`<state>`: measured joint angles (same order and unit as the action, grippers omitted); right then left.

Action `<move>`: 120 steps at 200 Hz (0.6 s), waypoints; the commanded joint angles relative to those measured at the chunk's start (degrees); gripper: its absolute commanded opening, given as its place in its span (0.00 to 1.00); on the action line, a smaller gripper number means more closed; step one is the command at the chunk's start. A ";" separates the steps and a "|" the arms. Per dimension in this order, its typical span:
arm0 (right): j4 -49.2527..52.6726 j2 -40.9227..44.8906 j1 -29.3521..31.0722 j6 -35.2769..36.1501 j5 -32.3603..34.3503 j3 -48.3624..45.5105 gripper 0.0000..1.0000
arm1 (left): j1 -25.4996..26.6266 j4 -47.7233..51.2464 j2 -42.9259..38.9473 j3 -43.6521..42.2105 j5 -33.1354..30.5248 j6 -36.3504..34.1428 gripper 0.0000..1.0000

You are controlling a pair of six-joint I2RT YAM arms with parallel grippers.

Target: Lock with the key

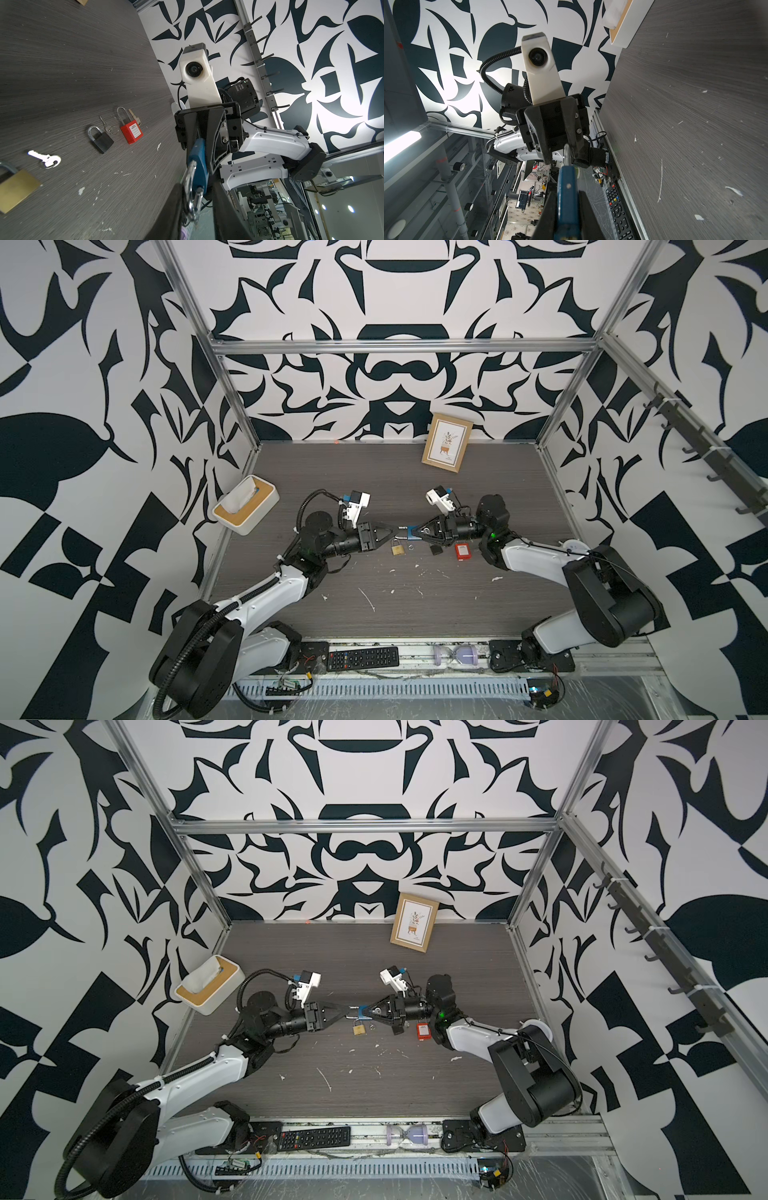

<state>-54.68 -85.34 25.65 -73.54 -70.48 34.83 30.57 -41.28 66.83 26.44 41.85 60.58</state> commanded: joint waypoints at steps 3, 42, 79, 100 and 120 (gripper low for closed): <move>0.30 3.63 0.28 2.93 0.38 2.52 0.00 | 0.28 -0.47 -0.59 -0.42 0.87 -0.81 0.26; 2.18 4.39 0.28 4.40 0.76 2.71 0.00 | 0.28 -0.49 -0.47 -0.19 0.83 -0.90 0.23; 2.73 4.39 0.28 4.81 0.87 2.79 0.00 | 0.28 -0.38 -0.35 -0.07 0.87 -1.00 0.16; 2.81 4.38 0.28 5.07 1.13 2.78 0.00 | 0.28 -0.38 -0.35 -0.08 0.68 -0.94 0.14; 2.91 4.55 0.28 5.79 1.67 2.77 0.00 | 0.26 -0.46 -0.52 0.06 0.69 -0.73 0.05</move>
<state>-49.95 -82.54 25.65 -69.76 -69.58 35.11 30.63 -40.86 66.83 26.44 41.82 60.12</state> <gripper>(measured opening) 0.170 0.098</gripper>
